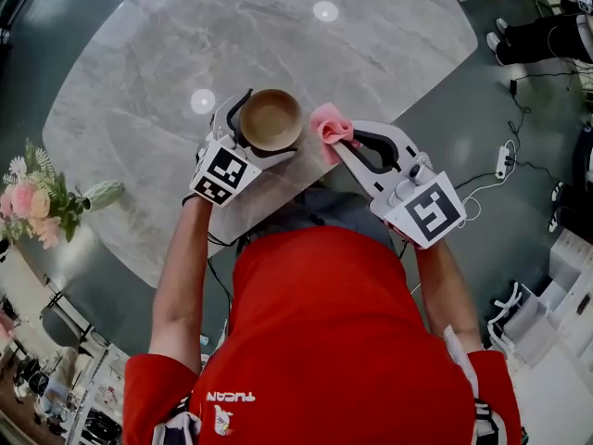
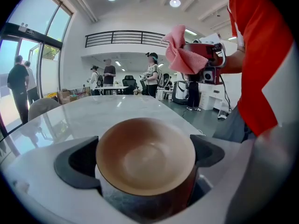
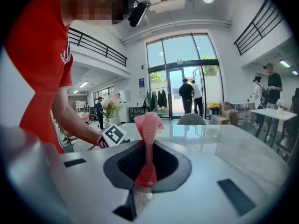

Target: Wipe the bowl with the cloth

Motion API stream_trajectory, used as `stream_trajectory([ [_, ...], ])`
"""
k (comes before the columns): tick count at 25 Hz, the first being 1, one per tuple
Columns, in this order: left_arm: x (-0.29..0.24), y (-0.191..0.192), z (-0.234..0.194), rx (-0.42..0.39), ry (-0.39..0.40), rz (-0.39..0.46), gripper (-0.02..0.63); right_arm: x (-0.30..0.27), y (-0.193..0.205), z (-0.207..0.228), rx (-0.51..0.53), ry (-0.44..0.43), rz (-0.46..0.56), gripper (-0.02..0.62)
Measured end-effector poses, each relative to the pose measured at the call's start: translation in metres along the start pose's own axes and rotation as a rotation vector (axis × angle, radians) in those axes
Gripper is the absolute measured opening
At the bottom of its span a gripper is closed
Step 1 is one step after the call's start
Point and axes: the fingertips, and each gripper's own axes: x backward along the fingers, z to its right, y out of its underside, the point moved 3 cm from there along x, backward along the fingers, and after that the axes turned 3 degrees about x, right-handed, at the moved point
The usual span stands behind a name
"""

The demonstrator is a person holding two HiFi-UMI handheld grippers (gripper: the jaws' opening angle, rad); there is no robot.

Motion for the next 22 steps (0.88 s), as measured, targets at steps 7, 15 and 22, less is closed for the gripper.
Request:
stream_trajectory([
  [7, -0.006, -0.003, 0.0, -0.013, 0.014, 0.006, 0.584, -0.001, 0.005, 0.003, -0.004, -0.001, -0.017, 0.021],
  [15, -0.006, -0.005, 0.0, -0.013, 0.004, 0.001, 0.584, -0.02, 0.017, 0.002, 0.052, -0.054, -0.111, 0.021],
  [22, -0.008, 0.0, 0.0, 0.002, -0.003, -0.018, 0.584, -0.06, 0.027, -0.008, 0.211, -0.188, -0.234, 0.021],
])
